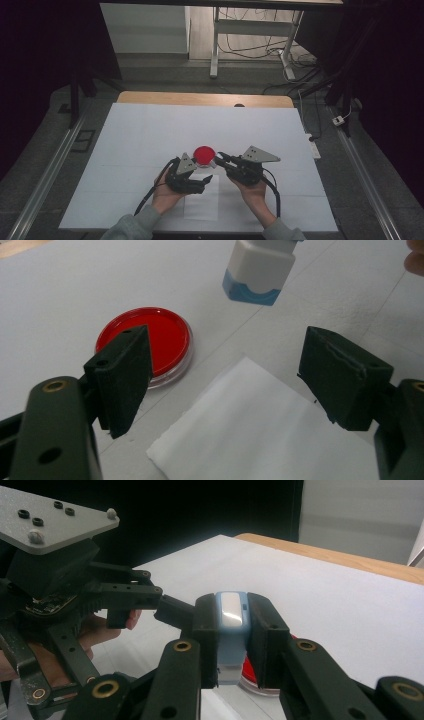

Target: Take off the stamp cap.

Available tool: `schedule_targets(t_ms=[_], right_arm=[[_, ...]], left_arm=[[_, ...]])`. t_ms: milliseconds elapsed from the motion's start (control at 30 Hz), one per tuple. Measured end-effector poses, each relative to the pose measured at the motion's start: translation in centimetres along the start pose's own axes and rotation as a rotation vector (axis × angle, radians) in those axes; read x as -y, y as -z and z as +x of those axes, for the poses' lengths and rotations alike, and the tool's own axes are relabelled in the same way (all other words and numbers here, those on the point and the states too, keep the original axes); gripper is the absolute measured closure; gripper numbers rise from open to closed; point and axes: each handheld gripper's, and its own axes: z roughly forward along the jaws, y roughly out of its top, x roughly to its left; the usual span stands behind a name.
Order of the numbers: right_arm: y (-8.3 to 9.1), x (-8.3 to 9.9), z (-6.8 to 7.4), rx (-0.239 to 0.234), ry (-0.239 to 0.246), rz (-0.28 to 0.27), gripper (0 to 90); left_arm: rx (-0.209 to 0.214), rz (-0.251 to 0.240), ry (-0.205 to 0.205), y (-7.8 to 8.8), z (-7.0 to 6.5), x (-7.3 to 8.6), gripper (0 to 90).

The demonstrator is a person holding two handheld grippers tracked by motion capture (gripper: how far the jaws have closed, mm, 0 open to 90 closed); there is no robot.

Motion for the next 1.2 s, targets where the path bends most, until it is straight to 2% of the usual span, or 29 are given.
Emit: schedule_targets(t_ms=[433,700,1000,1200], right_arm=[[-0.2,0.2,0.2,-0.007,-0.002,0.006,75.0],[-0.3,0.2,0.2,-0.005,-0.001,0.003,75.0],[-0.5,0.4,0.4,-0.011,-0.007,0.008,75.0],[-0.3,0.4,0.3,0.001,-0.015,0.0,75.0]], left_arm=[[-0.003,0.001,-0.005,-0.7,-0.3,-0.3,24.3],[-0.014,0.008,-0.023,-1.2,-0.5,-0.4,27.3],[-0.052,-0.002,-0.062,-1.7,-0.9,-0.7,35.7],[-0.064,-0.014,-0.072,-1.8,-1.0,-0.9,40.4]])
